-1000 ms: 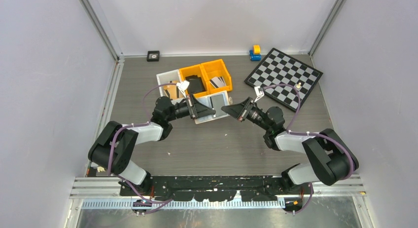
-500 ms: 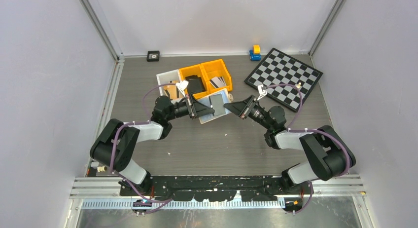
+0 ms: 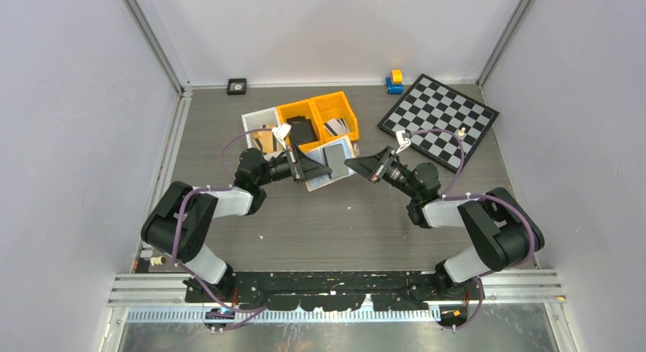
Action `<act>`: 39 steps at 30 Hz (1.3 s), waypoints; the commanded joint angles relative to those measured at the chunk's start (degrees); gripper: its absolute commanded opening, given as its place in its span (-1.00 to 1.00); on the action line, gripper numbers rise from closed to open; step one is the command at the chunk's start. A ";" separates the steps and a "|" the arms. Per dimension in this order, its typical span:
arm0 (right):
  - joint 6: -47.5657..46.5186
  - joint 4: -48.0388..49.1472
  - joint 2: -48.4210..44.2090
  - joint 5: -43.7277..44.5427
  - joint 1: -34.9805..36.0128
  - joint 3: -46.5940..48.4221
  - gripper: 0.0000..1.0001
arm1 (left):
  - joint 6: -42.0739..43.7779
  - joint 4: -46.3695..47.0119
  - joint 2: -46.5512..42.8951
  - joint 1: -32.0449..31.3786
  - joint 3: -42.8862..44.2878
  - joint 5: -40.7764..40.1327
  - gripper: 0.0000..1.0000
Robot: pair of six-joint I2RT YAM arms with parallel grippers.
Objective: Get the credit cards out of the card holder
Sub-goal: Remove the credit card from the card holder.
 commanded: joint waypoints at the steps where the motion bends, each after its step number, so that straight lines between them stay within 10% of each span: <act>1: 0.42 5.33 -0.53 -0.44 -0.05 1.66 -0.99 | -0.36 4.01 0.31 0.23 1.59 1.17 -0.81; 20: 2.58 6.63 1.06 -0.37 -1.26 1.53 -0.99 | -3.68 11.14 1.20 0.93 0.55 1.18 -0.86; 25: 2.99 6.97 1.55 -0.74 -1.26 1.74 -0.99 | -3.91 12.19 1.20 0.93 0.29 1.27 -0.59; 39: 3.50 6.93 2.02 -0.64 -1.61 1.71 -0.99 | -4.57 13.48 1.24 1.44 0.01 1.14 -0.86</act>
